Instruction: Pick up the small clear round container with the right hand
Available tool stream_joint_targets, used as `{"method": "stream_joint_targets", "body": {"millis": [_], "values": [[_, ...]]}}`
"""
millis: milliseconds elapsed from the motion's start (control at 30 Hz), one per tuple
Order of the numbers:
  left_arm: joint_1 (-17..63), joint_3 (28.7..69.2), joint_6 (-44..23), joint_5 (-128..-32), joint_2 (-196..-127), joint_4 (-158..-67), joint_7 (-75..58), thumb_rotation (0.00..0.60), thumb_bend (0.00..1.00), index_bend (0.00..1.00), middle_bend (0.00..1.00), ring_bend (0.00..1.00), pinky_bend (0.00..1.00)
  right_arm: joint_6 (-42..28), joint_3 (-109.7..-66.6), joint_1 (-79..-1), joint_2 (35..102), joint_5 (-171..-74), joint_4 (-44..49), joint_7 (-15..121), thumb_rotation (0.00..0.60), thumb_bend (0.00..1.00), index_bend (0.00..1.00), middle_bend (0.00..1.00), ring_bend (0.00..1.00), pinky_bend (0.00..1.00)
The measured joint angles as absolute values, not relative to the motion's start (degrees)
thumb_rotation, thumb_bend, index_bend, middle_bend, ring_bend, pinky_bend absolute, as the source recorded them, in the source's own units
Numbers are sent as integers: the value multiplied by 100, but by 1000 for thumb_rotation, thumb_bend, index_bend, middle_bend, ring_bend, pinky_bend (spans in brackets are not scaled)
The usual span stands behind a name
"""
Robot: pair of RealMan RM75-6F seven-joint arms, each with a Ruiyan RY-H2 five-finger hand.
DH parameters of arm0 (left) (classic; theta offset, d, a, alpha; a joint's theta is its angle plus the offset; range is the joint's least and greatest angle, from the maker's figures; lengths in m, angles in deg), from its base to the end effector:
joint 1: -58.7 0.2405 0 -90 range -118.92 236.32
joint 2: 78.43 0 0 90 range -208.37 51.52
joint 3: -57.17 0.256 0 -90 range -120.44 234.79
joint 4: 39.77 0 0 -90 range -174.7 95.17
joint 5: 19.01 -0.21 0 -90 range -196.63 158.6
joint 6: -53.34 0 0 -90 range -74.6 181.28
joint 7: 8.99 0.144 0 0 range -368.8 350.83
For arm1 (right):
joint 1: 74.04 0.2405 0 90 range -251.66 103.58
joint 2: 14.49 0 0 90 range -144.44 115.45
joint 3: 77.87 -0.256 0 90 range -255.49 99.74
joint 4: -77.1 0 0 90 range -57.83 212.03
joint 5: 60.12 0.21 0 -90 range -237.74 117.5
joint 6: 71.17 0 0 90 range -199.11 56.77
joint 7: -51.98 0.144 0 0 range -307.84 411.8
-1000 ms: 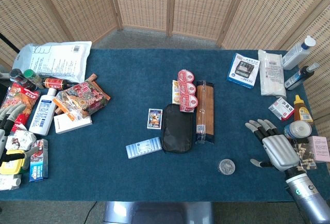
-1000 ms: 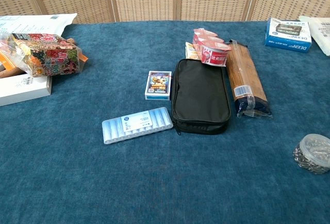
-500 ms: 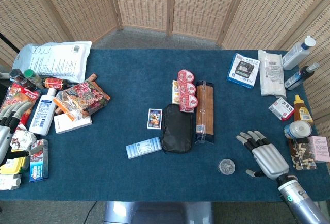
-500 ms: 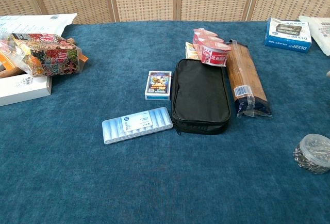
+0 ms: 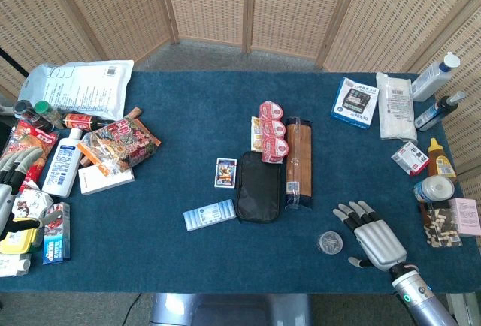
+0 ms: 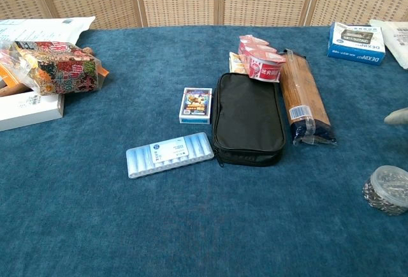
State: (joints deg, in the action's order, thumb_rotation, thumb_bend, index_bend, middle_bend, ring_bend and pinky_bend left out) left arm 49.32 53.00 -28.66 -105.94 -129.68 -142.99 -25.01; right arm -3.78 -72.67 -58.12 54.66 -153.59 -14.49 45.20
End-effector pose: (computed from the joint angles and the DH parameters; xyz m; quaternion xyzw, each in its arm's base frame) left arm -0.2690 0.2050 0.2050 -0.5743 -0.4397 -0.4729 0.5032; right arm -0.2810 -0.1926 0.0682 0.7655 -0.3781 0.3026 0.4236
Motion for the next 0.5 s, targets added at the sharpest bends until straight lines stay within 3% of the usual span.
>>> {"method": "stream_joint_targets", "body": {"millis": [500], "values": [[4995,5340,-2955,-10632,-12919,-14283,-2550,600,45,14,0,0,0,-541,-7312,-5681,6125,-15361,-945,4710,579,40,0,0,0,0]]}}
